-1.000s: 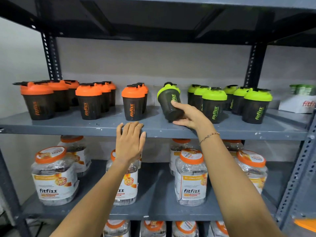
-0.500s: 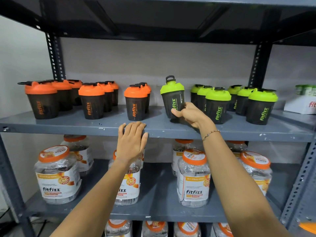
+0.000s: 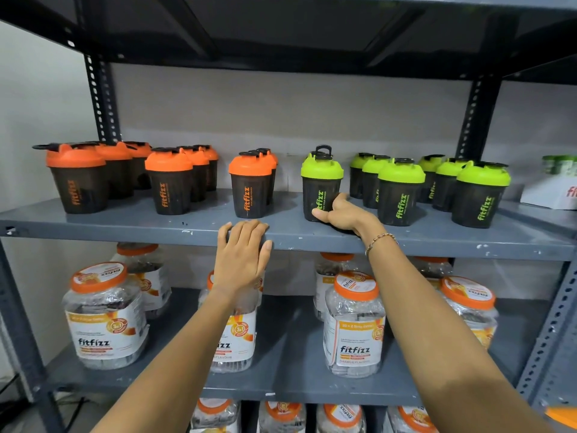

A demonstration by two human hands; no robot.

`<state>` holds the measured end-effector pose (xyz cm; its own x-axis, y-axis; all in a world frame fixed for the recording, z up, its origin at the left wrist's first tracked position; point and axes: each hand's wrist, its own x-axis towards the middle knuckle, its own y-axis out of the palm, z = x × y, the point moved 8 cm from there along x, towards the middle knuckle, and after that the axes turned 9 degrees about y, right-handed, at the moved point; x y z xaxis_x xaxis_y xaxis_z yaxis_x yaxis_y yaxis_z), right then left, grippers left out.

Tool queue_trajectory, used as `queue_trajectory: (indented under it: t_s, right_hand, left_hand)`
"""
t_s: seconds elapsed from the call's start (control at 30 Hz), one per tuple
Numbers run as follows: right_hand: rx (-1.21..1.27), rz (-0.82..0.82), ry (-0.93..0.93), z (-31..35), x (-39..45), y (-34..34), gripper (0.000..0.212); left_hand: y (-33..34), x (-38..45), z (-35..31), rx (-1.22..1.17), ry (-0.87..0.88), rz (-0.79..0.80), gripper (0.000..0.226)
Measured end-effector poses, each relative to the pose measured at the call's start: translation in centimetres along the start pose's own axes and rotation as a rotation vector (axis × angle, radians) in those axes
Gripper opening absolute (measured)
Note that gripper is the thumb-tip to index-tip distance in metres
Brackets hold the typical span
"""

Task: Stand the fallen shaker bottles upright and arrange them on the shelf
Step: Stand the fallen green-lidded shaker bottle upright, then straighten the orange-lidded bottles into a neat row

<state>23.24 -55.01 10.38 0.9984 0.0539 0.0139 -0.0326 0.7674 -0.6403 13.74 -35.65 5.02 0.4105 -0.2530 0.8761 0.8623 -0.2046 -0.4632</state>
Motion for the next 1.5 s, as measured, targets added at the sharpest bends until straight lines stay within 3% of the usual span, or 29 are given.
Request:
queue_trajectory:
  t_s: [0.23,0.37,0.5,0.63,0.73,0.97,1.23,1.5]
  right_hand:
    - [-0.035,0.074,-0.056,-0.8,2.2,-0.4,0.096]
    - [0.161,0.071,-0.1,-0.3,1.5,-1.1,0.091]
    - [0.211,0.037,-0.116,0.5,0.3,-0.9,0.092]
    - [0.219,0.001,-0.128,0.6,0.5,-0.9,0.094]
    - [0.214,-0.004,-0.137,0.6,0.8,-0.8,0.101]
    - [0.218,-0.028,-0.142,0.3,1.0,-1.1,0.111]
    - [0.189,-0.077,-0.133,0.0,0.2,-1.5,0.087]
    - [0.146,-0.079,-0.132,0.4,-1.1,-1.4,0.084]
  left_hand:
    - [-1.8,1.4,-0.1,-0.02,-0.029,-0.047,0.038]
    - [-2.5,4.6,3.5,-0.233,-0.424,0.02,0.024]
    - [-0.5,6.0,6.5,-0.409,-0.747,0.297,0.076]
    - [1.2,6.4,7.8,-0.553,-0.839,0.377,0.094]
    - [2.1,6.5,7.9,-0.676,-0.836,0.393,0.088]
    - [2.2,6.4,7.6,-0.59,-0.737,0.329,0.078]
    - [1.2,6.2,7.8,-0.608,-0.737,0.264,0.081]
    - [0.6,5.8,7.7,-0.597,-0.731,0.271,0.081]
